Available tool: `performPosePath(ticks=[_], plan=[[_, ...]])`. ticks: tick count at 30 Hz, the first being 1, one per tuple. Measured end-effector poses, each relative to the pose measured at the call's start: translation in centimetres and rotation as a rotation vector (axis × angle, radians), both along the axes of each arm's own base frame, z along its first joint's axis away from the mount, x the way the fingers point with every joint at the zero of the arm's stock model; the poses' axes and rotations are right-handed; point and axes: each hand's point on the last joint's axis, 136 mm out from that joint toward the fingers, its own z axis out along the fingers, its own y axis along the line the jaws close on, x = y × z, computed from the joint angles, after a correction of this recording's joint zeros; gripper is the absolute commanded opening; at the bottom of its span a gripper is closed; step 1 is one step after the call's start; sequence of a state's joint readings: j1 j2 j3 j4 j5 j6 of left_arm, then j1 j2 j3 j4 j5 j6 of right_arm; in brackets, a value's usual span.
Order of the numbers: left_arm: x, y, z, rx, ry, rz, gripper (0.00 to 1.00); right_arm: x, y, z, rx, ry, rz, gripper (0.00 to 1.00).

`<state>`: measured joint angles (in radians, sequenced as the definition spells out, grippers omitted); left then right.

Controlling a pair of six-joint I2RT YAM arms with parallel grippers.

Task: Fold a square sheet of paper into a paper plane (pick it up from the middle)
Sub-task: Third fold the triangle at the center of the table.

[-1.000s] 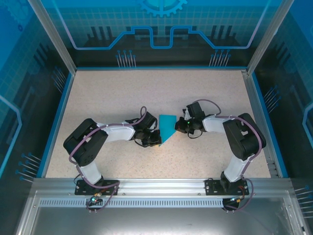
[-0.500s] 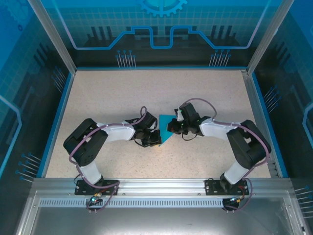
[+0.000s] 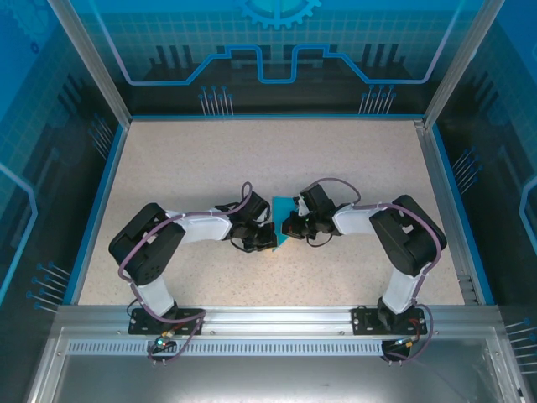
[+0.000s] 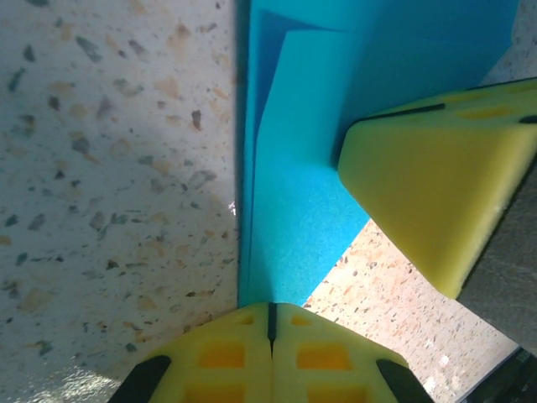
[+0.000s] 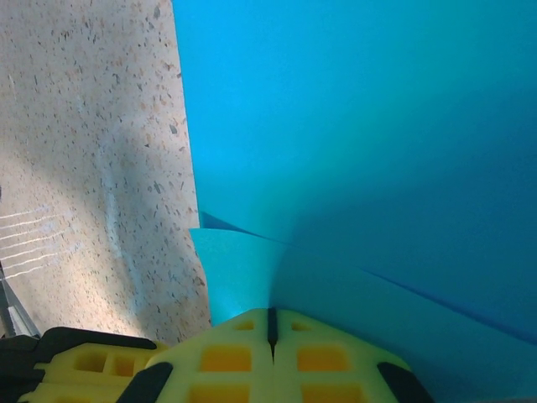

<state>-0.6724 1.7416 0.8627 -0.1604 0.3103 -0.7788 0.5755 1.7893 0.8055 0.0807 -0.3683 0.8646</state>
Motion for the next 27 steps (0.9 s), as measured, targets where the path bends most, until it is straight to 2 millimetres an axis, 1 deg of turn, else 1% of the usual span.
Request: performPosePath(ticks=[4, 8, 11, 16, 19, 21, 22, 24, 25, 27], plan=[[-0.5, 0.2, 0.0, -0.004, -0.006, -0.03, 0.0, 0.0, 0.1, 0.0, 0.0, 0.01, -0.008, 0.0], [-1.7, 0.9, 0.0, 0.004, 0.008, -0.063, 0.0, 0.0, 0.1, -0.1, -0.006, 0.022, -0.01, 0.0], [-2.3, 1.2, 0.0, 0.012, 0.013, -0.079, 0.0, 0.1, 0.1, -0.1, -0.009, 0.028, -0.01, 0.0], [-2.5, 1.3, 0.0, 0.021, 0.021, -0.081, 0.0, 0.1, 0.3, 0.0, -0.013, 0.029, -0.01, 0.0], [-2.4, 1.6, 0.3, 0.043, 0.021, -0.074, 0.03, 0.1, 0.2, 0.2, -0.023, 0.02, -0.013, 0.01], [-1.9, 1.6, 0.8, 0.054, 0.0, -0.064, 0.06, 0.0, 0.0, 0.5, -0.037, 0.015, -0.02, 0.07], [-1.4, 1.6, 1.3, 0.054, -0.02, -0.058, 0.07, 0.0, -0.2, 0.8, -0.042, 0.008, -0.024, 0.13], [-0.5, 1.3, 2.4, 0.048, -0.06, -0.049, 0.1, 0.2, -0.4, 1.9, -0.037, -0.013, -0.04, 0.29], [0.0, 1.0, 2.9, 0.042, -0.08, -0.045, 0.1, 0.5, -0.4, 2.9, -0.03, -0.037, -0.047, 0.37], [0.8, 0.6, 3.8, 0.035, -0.109, -0.039, 0.1, 0.9, -0.7, 4.5, -0.01, -0.075, -0.068, 0.51]])
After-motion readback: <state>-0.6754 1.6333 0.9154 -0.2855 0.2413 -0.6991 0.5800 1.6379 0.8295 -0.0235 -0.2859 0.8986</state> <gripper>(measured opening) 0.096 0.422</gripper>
